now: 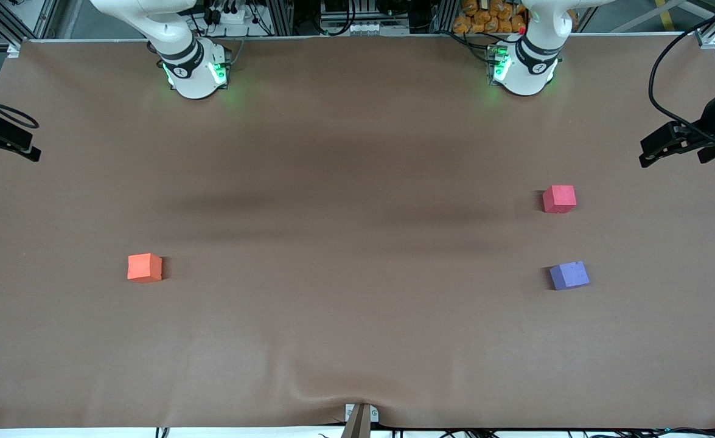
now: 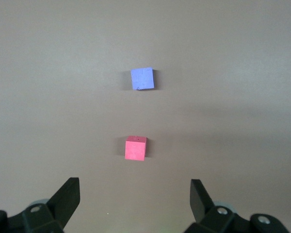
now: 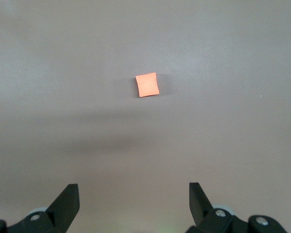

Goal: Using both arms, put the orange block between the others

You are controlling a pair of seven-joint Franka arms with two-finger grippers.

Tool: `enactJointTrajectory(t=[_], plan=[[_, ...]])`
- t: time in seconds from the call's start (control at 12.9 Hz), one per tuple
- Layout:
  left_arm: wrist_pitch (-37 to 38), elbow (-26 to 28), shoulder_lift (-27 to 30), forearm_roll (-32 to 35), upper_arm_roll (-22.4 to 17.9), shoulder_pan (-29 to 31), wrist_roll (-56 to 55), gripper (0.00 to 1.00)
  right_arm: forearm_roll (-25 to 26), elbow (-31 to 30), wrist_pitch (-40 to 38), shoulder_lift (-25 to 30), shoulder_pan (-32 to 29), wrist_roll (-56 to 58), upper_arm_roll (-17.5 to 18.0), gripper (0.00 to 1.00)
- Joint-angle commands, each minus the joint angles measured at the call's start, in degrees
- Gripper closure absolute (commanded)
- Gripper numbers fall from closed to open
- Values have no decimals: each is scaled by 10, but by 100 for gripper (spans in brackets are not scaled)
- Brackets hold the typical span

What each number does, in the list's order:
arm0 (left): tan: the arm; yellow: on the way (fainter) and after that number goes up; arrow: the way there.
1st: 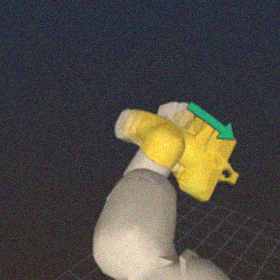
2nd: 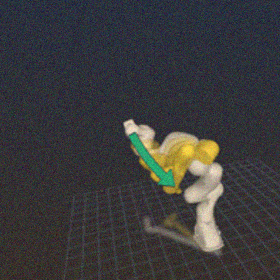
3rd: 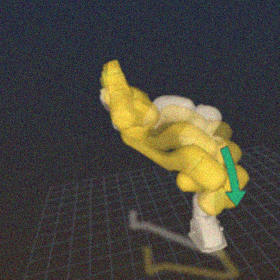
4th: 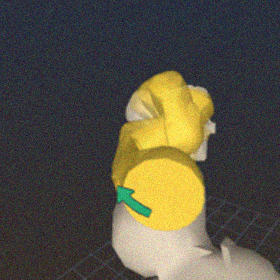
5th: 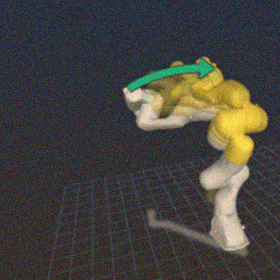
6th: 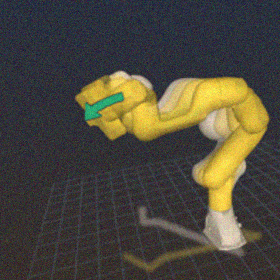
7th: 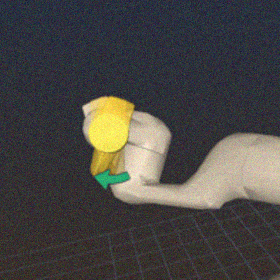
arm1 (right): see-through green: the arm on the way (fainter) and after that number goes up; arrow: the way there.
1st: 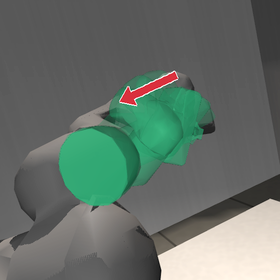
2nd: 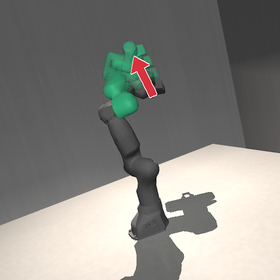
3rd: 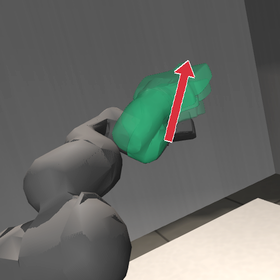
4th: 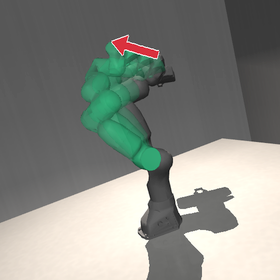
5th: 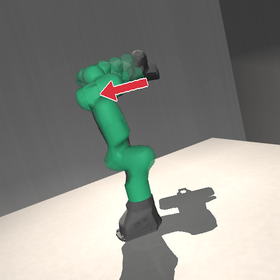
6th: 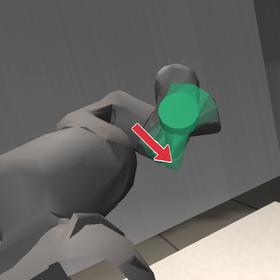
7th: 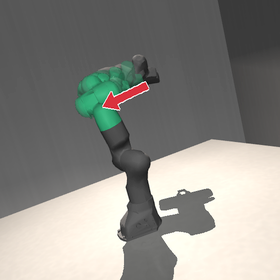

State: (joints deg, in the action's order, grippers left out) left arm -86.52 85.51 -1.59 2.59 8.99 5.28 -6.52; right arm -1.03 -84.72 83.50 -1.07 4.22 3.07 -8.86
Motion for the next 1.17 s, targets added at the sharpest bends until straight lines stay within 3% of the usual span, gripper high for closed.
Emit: enactJointTrajectory(t=[0.0,0.78,1.09], plan=[[12,-4,8,-9,2,8,12,0,5,9,-11,3,-19,7,21,0],[27,-7,6,-9,1,7,13,0,6,-4,-9,-8,-24,6,18,0],[26,-5,5,-10,3,7,13,0,6,-15,16,-67,-25,6,18,0]])
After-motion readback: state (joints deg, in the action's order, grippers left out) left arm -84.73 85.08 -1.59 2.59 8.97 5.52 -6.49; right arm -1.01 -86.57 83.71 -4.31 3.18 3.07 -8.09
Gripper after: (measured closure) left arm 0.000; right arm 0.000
